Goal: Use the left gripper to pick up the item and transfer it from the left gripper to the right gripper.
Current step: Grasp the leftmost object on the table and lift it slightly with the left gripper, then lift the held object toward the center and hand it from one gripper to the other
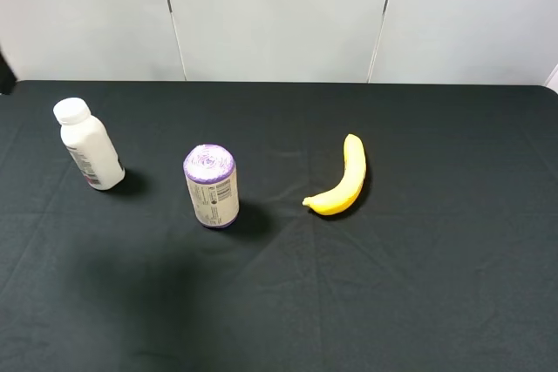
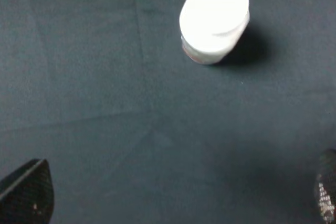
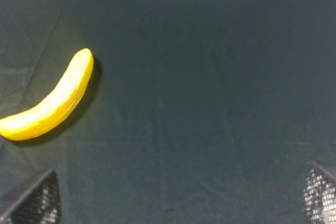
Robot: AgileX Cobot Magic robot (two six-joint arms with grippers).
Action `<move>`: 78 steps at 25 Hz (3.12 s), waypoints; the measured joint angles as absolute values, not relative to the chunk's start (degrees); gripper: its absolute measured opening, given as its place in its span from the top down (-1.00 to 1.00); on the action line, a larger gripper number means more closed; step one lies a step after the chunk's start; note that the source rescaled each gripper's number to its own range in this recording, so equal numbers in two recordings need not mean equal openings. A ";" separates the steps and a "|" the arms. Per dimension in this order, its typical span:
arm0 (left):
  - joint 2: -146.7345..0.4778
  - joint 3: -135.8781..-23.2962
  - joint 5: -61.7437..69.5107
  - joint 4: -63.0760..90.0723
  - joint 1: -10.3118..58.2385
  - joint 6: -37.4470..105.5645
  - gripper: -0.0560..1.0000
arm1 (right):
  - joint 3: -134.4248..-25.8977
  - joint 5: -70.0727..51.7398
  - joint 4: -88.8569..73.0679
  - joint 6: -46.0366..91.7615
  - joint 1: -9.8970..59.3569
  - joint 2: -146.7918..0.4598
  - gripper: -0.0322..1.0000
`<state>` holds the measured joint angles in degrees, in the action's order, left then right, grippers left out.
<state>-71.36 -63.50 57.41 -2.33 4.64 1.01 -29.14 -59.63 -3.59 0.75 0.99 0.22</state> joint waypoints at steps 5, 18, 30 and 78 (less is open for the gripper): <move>-80.70 -66.83 55.83 -1.82 4.64 0.99 -1.00 | -29.14 -59.63 -3.59 0.75 0.99 0.22 -1.00; -96.90 -68.01 50.27 2.04 4.64 8.06 -1.00 | -29.14 -59.63 -3.59 0.75 0.99 0.22 -1.00; -104.56 -68.08 46.68 5.35 4.64 20.83 -1.00 | -29.14 -59.63 -3.59 0.75 0.99 0.22 -1.00; -90.59 -75.73 54.76 9.24 4.64 24.47 0.89 | -29.14 -59.63 -3.79 0.75 0.99 0.22 -1.00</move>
